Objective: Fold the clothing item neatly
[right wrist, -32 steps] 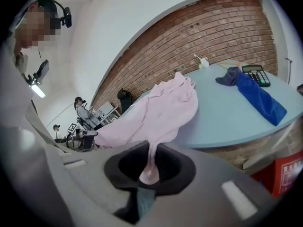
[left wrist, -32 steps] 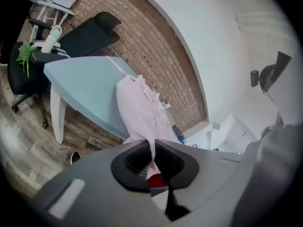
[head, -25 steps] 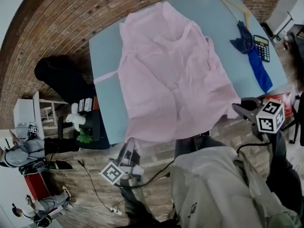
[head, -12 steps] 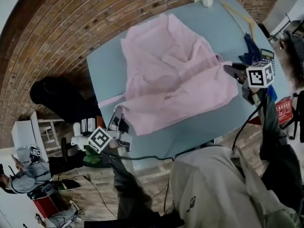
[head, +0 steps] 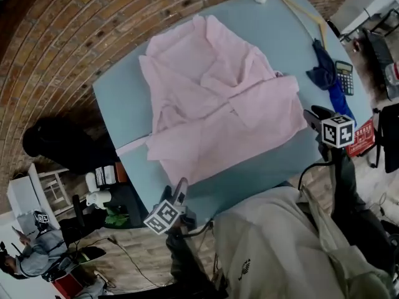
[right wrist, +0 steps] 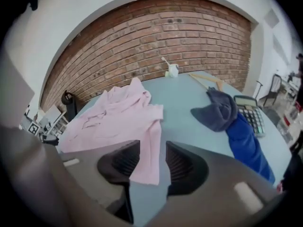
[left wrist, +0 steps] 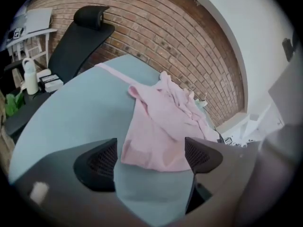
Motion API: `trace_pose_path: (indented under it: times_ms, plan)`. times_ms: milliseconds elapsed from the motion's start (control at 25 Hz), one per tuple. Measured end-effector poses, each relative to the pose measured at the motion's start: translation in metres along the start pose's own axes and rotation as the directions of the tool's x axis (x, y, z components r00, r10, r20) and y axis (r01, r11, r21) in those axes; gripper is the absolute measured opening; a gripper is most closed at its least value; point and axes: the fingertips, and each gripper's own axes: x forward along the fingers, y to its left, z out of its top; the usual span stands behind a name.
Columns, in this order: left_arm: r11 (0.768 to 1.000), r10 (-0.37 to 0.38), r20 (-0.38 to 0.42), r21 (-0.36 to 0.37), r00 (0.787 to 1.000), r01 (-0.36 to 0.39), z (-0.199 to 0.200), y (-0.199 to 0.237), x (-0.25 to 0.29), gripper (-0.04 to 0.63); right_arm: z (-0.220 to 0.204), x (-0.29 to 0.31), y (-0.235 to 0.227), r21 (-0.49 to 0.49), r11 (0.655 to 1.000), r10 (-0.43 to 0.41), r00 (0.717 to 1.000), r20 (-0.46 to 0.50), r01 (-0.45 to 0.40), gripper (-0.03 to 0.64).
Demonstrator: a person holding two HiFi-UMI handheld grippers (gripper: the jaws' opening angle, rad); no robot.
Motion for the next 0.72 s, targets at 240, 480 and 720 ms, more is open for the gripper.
trace_pose_path:
  times_ms: [240,480,720]
  plan:
    - [0.995,0.096,0.009,0.009,0.995,-0.096,-0.027,0.006,0.011,0.459,-0.073,0.003,0.013,0.254,0.963,0.097,0.995,-0.025,-0.087,0.160]
    - [0.986,0.168,0.045,0.003,0.985,-0.169,-0.023,-0.003,0.025,0.431,-0.061,0.035,0.033,0.281,0.955,0.095,0.995,0.005,-0.093,0.160]
    - [0.906,0.369,0.161,0.156,0.915,-0.393,0.005,0.013,0.026,0.329,-0.054,0.044,0.034,0.256,0.964,0.071,0.997,0.003,-0.069,0.150]
